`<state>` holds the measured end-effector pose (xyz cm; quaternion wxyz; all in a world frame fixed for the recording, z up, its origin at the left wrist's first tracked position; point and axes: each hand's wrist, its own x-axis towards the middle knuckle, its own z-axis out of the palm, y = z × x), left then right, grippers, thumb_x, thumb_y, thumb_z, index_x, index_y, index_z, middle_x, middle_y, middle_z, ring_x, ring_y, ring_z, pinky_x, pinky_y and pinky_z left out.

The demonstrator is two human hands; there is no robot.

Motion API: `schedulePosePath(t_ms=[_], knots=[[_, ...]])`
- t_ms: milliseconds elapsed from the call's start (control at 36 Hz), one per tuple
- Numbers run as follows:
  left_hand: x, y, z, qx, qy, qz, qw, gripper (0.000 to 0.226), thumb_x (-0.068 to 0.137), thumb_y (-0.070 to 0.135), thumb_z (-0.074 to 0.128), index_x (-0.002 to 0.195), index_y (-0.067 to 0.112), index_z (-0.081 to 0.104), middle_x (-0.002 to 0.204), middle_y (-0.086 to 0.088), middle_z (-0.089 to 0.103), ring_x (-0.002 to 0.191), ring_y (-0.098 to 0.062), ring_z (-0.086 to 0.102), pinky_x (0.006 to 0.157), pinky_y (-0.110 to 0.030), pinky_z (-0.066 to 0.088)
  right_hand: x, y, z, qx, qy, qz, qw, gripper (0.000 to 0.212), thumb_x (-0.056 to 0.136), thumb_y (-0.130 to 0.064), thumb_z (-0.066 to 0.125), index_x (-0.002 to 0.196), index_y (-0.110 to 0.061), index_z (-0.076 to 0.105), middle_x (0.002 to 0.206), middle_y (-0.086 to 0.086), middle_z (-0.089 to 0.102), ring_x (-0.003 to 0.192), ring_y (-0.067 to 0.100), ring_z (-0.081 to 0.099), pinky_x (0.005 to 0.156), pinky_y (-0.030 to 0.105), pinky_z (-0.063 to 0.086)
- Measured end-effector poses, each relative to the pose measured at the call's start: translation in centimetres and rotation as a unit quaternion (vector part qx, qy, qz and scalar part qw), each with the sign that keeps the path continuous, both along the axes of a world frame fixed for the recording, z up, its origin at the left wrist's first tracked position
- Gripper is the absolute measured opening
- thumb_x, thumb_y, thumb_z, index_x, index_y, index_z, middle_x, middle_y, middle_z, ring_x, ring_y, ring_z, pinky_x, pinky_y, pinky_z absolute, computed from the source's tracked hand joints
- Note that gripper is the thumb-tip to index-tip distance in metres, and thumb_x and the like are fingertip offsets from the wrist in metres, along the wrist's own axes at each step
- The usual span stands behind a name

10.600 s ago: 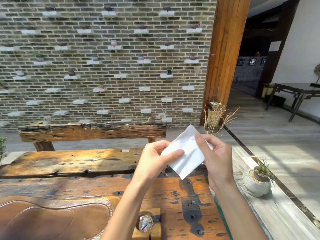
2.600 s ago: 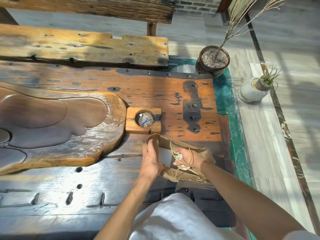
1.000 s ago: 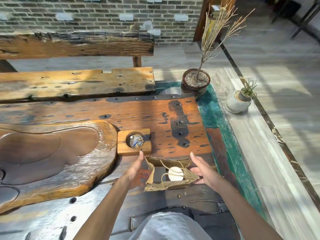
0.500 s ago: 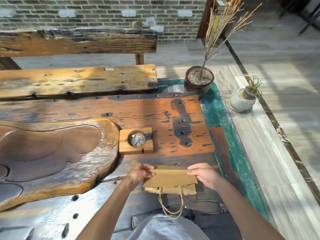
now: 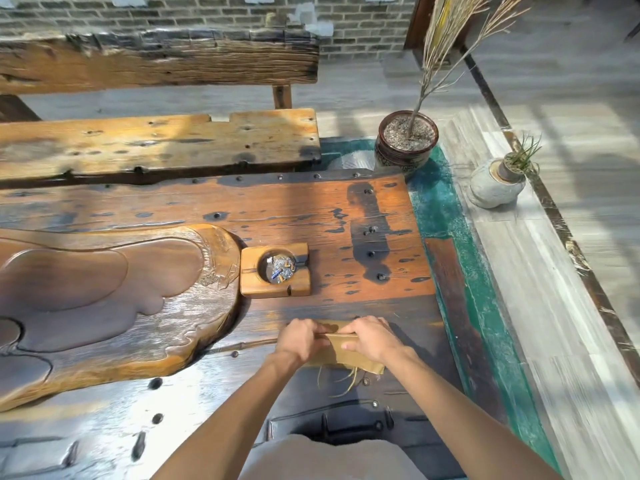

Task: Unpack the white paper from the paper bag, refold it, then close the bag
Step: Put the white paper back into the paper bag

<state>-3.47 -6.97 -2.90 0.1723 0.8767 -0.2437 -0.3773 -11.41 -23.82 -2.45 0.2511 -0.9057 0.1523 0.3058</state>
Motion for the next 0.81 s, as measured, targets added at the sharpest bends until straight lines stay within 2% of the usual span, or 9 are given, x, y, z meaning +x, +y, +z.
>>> schedulePosePath(t_ms=[56, 139, 278, 389, 528, 611, 694, 750, 806], knots=[[0.0, -0.8, 0.3, 0.009, -0.009, -0.001, 1.000, 0.031, 0.092, 0.036, 0.066, 0.123, 0.037, 0.071, 0.118, 0.002, 0.076, 0.109, -0.019, 0.070, 0.097, -0.028, 0.053, 0.7, 0.8, -0.5, 0.007, -0.004, 0.011, 1.000, 0.032, 0.088, -0.040, 0.069, 0.118, -0.029, 0.072, 0.117, 0.005, 0.075, 0.113, 0.029, 0.066, 0.095, 0.034, 0.047], [0.2, -0.9, 0.7, 0.031, -0.023, -0.008, 0.999, 0.027, 0.092, 0.043, 0.064, 0.118, 0.039, 0.073, 0.115, 0.004, 0.077, 0.107, -0.019, 0.069, 0.092, -0.030, 0.053, 1.0, 0.7, -1.1, -0.004, -0.018, 0.035, 0.999, 0.025, 0.089, -0.044, 0.066, 0.106, -0.029, 0.075, 0.104, 0.007, 0.077, 0.100, 0.031, 0.069, 0.076, 0.029, 0.044], [0.7, 0.2, 0.1, 0.041, -0.042, 0.014, 0.998, 0.026, 0.091, 0.051, 0.063, 0.111, 0.039, 0.076, 0.110, 0.010, 0.078, 0.103, -0.016, 0.070, 0.089, -0.029, 0.052, 0.2, -1.4, -1.2, -0.014, -0.020, 0.054, 0.998, 0.038, 0.092, -0.050, 0.060, 0.124, -0.033, 0.069, 0.127, -0.003, 0.071, 0.121, 0.024, 0.064, 0.105, 0.038, 0.047], [1.2, 1.0, -0.3, 0.031, -0.013, 0.032, 0.999, 0.026, 0.090, 0.051, 0.064, 0.104, 0.034, 0.079, 0.106, 0.009, 0.078, 0.097, -0.014, 0.070, 0.086, -0.027, 0.053, -1.4, -3.8, -0.9, 0.006, -0.013, 0.020, 1.000, 0.037, 0.093, -0.048, 0.061, 0.128, -0.037, 0.066, 0.134, -0.014, 0.066, 0.126, 0.016, 0.060, 0.104, 0.036, 0.047], [1.5, 2.3, -0.9, 0.004, 0.002, 0.079, 0.997, 0.019, 0.089, 0.048, 0.067, 0.094, 0.034, 0.080, 0.102, 0.009, 0.078, 0.093, -0.017, 0.068, 0.071, -0.023, 0.041, -2.9, -5.8, -1.1, 0.035, -0.012, -0.046, 0.998, 0.033, 0.094, -0.038, 0.064, 0.126, -0.030, 0.069, 0.131, -0.013, 0.067, 0.125, 0.013, 0.061, 0.106, 0.038, 0.048], [1.3, 3.2, -1.6, -0.021, 0.049, 0.122, 0.991, 0.016, 0.088, 0.038, 0.072, 0.076, 0.028, 0.077, 0.087, -0.002, 0.075, 0.079, -0.019, 0.065, 0.063, -0.023, 0.038, -3.6, -5.7, -1.7, 0.077, -0.038, -0.103, 0.991, 0.031, 0.092, -0.029, 0.069, 0.121, -0.022, 0.073, 0.127, -0.008, 0.070, 0.122, 0.011, 0.063, 0.108, 0.038, 0.047], [1.0, 4.0, -2.1, -0.049, 0.054, 0.144, 0.987, 0.012, 0.089, 0.022, 0.074, 0.082, 0.014, 0.080, 0.086, -0.013, 0.078, 0.069, -0.012, 0.061, 0.058, -0.014, 0.038, -4.3, -5.2, -2.2, 0.110, -0.060, -0.169, 0.978, 0.027, 0.089, -0.023, 0.073, 0.115, -0.019, 0.077, 0.121, -0.005, 0.073, 0.117, 0.009, 0.066, 0.107, 0.033, 0.048], [0.8, 4.4, -2.3, -0.070, 0.055, 0.159, 0.983, 0.012, 0.088, 0.013, 0.073, 0.094, 0.005, 0.081, 0.097, -0.013, 0.080, 0.081, -0.014, 0.069, 0.070, -0.011, 0.046, -4.8, -4.9, -2.6, 0.128, -0.060, -0.227, 0.964, 0.026, 0.087, -0.020, 0.075, 0.113, -0.021, 0.078, 0.118, -0.004, 0.074, 0.114, 0.010, 0.067, 0.105, 0.035, 0.050], [0.5, 4.6, -2.3, -0.097, 0.066, 0.187, 0.975, 0.015, 0.087, 0.006, 0.074, 0.100, 0.004, 0.081, 0.110, -0.010, 0.077, 0.102, -0.019, 0.071, 0.092, -0.024, 0.052, -5.3, -4.5, -2.9, 0.148, -0.064, -0.279, 0.947, 0.027, 0.085, -0.016, 0.076, 0.112, -0.021, 0.078, 0.116, 0.000, 0.076, 0.110, 0.014, 0.069, 0.103, 0.039, 0.052]])
